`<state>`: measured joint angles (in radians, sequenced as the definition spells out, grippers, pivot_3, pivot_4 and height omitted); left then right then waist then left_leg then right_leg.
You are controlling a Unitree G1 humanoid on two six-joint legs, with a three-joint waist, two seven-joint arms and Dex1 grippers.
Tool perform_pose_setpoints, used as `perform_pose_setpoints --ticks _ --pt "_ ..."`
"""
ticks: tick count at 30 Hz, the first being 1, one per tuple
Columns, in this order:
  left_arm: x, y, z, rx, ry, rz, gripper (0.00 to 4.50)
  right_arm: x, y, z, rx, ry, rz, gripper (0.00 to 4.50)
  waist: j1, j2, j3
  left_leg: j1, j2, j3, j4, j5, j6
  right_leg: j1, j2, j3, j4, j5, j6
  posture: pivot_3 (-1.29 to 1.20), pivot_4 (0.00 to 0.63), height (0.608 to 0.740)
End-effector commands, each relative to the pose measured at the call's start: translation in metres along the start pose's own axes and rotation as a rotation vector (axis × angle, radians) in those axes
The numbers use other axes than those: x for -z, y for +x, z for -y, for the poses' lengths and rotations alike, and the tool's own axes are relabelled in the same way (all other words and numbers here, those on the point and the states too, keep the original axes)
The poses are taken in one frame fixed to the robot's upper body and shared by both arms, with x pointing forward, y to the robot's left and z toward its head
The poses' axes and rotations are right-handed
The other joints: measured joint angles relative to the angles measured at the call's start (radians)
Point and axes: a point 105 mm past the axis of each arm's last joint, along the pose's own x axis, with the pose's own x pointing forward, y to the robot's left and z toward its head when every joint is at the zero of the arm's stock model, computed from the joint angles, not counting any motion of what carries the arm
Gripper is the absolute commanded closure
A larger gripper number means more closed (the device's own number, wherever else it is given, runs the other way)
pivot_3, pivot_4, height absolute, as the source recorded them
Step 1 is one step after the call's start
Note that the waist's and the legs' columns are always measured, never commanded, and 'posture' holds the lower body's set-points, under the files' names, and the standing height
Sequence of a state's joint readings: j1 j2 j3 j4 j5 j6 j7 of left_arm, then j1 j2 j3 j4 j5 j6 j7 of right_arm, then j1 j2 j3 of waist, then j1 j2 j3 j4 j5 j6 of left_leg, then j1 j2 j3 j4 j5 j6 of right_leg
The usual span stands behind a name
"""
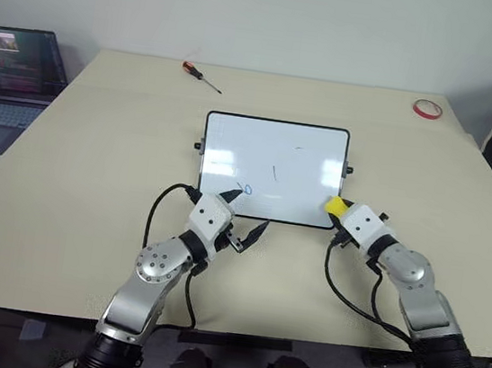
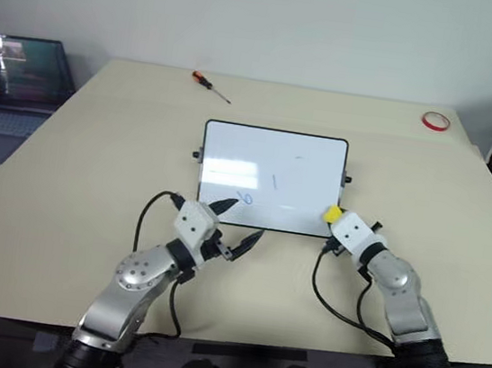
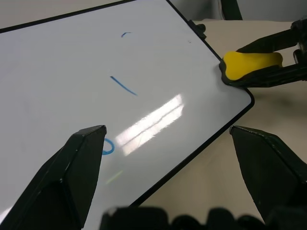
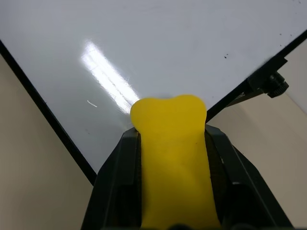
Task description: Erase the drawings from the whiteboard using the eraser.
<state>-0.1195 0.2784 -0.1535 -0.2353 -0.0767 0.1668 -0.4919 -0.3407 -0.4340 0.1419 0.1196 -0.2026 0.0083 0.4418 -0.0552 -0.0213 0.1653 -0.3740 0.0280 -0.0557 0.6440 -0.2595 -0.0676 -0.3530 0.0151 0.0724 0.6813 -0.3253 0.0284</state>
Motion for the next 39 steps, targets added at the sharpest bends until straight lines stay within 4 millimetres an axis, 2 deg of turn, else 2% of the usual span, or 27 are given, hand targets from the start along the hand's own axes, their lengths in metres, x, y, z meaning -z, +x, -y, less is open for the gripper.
perform_pose_setpoints --ticks 1,5,9,11,14,17,21,27,34,39 --pt "-0.012 0.001 0.001 0.002 0.021 0.049 0.00 -0.021 0.012 0.009 0.040 0.025 0.078 3.20 -0.005 0.000 0.001 0.000 0.000 0.000 0.000 0.000 0.000 0.000 0.000 0.000 0.000 0.000 0.000 0.00 0.150 0.740" --pt "-0.012 0.001 0.000 -0.004 0.024 0.049 0.00 -0.040 0.021 0.016 0.071 0.049 0.162 3.20 0.000 0.000 0.003 -0.003 0.000 -0.002 -0.001 0.000 0.000 -0.002 0.001 0.000 0.000 0.002 -0.003 0.00 0.150 0.740" --pt "-0.013 0.001 -0.001 -0.007 0.028 0.052 0.00 -0.058 0.035 0.012 0.059 0.058 0.236 3.20 0.006 0.000 0.003 -0.011 0.001 -0.002 -0.001 0.000 0.000 -0.010 -0.001 -0.001 0.000 0.002 -0.003 0.00 0.150 0.740" --pt "-0.013 0.001 -0.001 -0.008 0.029 0.051 0.00 -0.059 0.041 0.011 0.054 0.055 0.237 3.20 0.006 0.000 0.003 -0.017 0.001 0.000 -0.001 0.000 0.000 -0.016 -0.001 -0.001 0.000 0.002 -0.003 0.00 0.150 0.740" --pt "-0.013 0.001 -0.002 -0.013 0.033 0.051 0.00 -0.057 0.060 0.013 0.065 0.052 0.173 3.20 0.007 0.001 0.003 -0.022 0.002 -0.001 0.000 0.000 0.000 -0.021 -0.003 -0.001 0.000 0.002 -0.003 0.00 0.150 0.740" --pt "-0.013 0.001 -0.003 -0.017 0.036 0.051 0.00 -0.055 0.076 0.017 0.081 0.049 0.116 3.20 0.003 0.001 0.003 -0.020 0.002 0.000 0.000 0.000 0.000 -0.020 -0.003 -0.001 0.003 0.002 -0.004 0.00 0.150 0.740" --pt "-0.014 0.002 -0.004 -0.022 0.037 0.052 0.00 -0.060 0.092 0.035 0.126 0.065 0.087 3.20 0.001 0.000 0.003 -0.013 0.001 -0.001 0.001 0.000 0.000 -0.016 -0.003 -0.001 0.007 0.002 -0.004 0.00 0.150 0.740" --pt "-0.013 0.000 -0.002 -0.026 0.033 0.049 0.00 -0.064 0.102 0.046 0.125 0.050 0.070 3.20 0.002 0.000 0.002 -0.009 0.001 0.001 0.001 0.000 0.000 -0.013 -0.002 0.000 0.009 0.002 -0.004 0.00 0.150 0.740" --pt "-0.013 0.001 -0.002 -0.034 0.030 0.050 0.00 -0.022 0.087 0.017 -0.042 0.123 -0.073 3.20 0.002 0.000 0.000 -0.006 0.001 -0.001 0.001 0.000 0.000 -0.009 -0.003 0.000 0.008 0.002 -0.004 0.00 0.150 0.740" --pt "-0.013 0.001 -0.001 -0.040 0.024 0.054 0.00 0.007 0.055 0.004 -0.127 0.223 -0.197 3.20 0.007 0.001 -0.001 0.010 0.001 -0.004 -0.001 0.000 0.001 0.011 -0.003 -0.001 -0.001 0.000 0.000 0.00 0.150 0.740"
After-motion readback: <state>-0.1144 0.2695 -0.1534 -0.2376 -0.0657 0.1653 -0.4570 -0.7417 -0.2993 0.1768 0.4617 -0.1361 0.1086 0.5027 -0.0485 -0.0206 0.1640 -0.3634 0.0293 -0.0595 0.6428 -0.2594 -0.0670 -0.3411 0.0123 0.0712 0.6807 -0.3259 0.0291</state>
